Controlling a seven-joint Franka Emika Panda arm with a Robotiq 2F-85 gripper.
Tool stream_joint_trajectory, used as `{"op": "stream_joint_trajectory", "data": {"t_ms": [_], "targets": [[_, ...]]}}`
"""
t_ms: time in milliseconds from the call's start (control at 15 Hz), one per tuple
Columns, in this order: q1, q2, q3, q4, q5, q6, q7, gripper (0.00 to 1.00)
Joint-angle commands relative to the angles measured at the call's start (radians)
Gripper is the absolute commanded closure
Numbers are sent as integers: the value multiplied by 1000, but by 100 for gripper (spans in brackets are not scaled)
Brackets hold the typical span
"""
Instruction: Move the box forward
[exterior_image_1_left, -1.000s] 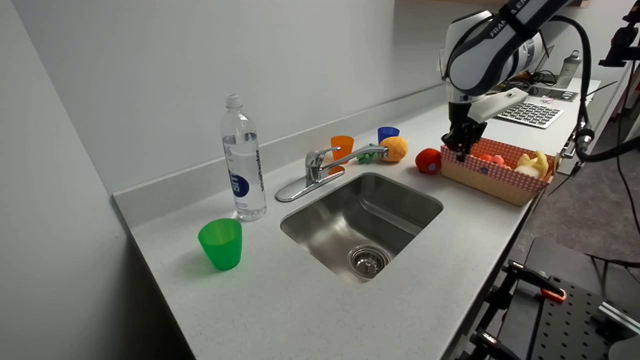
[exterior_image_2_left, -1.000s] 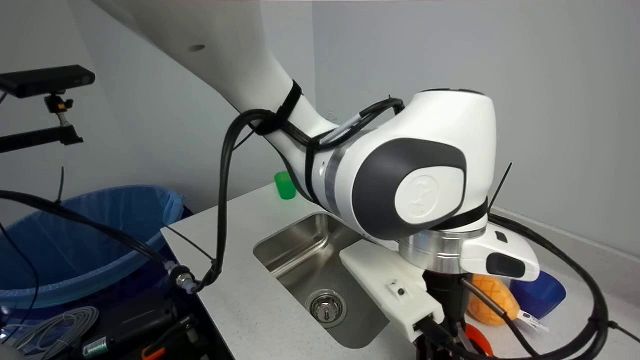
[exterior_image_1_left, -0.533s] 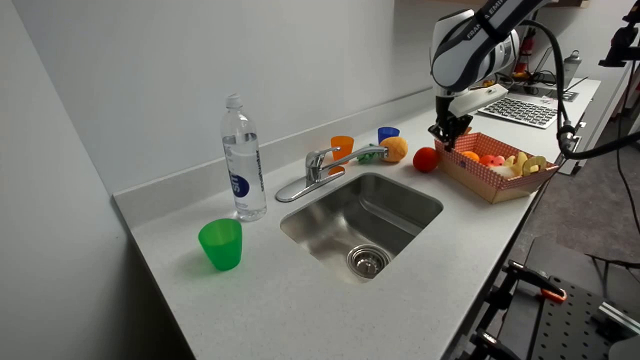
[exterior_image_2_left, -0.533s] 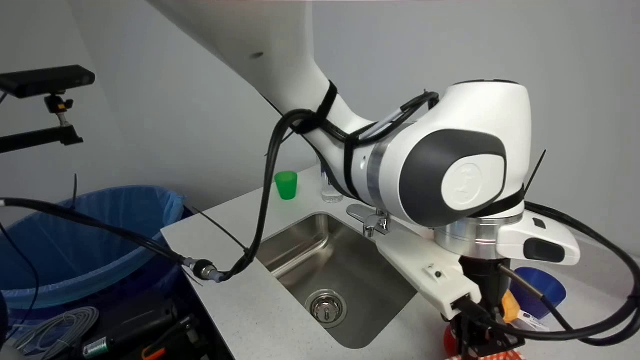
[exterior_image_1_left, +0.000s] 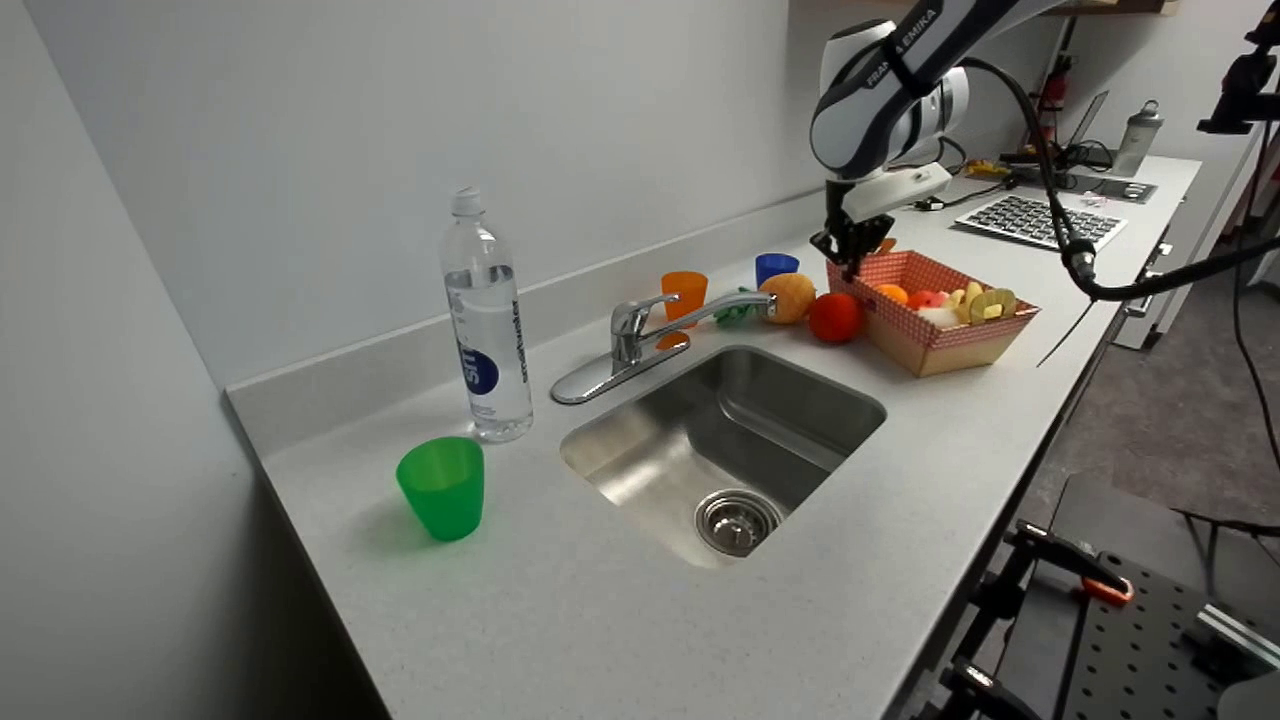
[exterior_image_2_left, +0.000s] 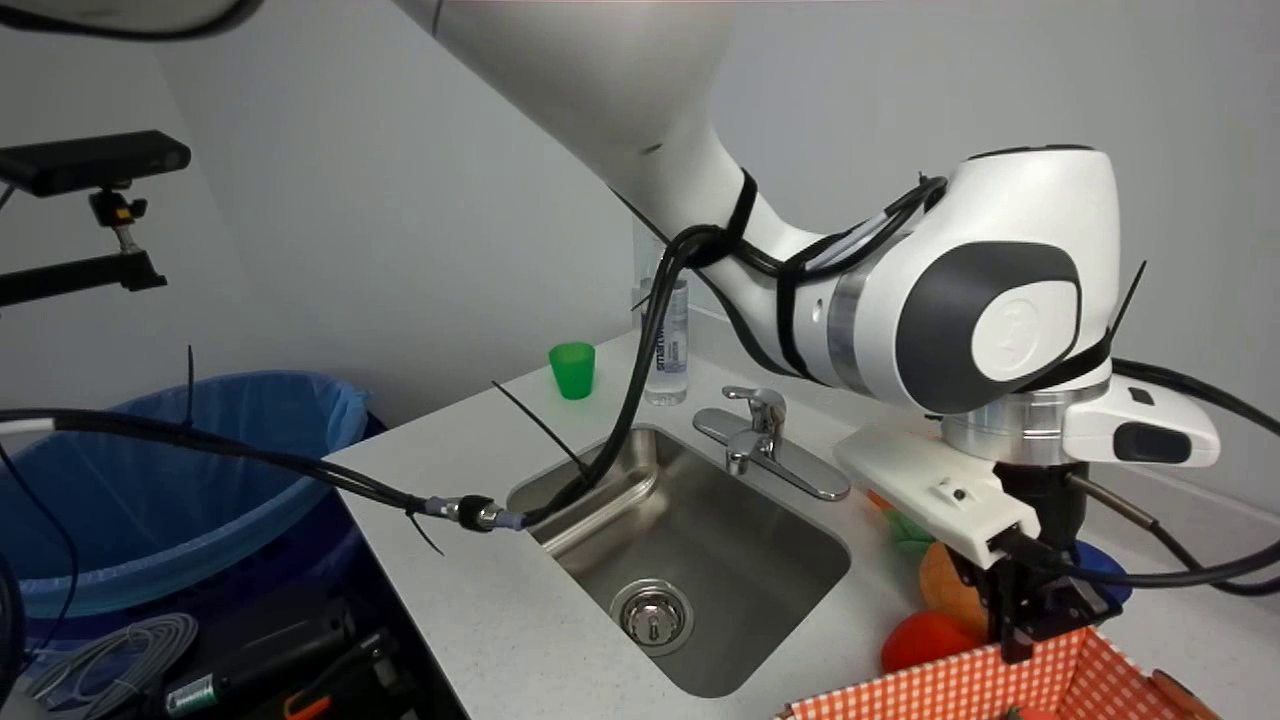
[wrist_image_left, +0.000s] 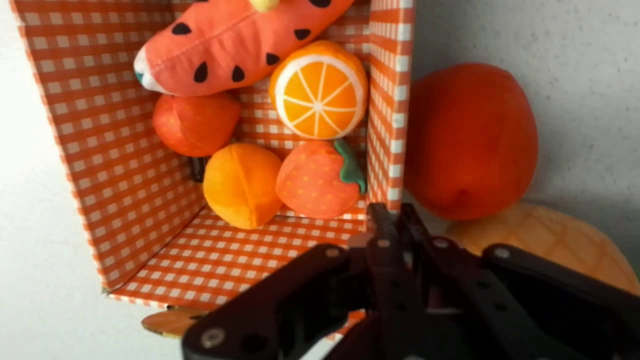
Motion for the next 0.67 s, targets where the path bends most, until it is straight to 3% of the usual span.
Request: {"op": "stream_joint_trajectory", "data": {"t_ms": [0, 333, 400, 467, 600], "targets": [[7, 84, 11, 158, 69, -34, 6, 98], [3, 94, 33, 206, 112, -38, -21, 98], [2, 89, 36, 206, 116, -44, -25, 67], [3, 79, 37, 194, 113, -37, -32, 65], [1, 61, 41, 183, 114, -44, -51, 50]]}}
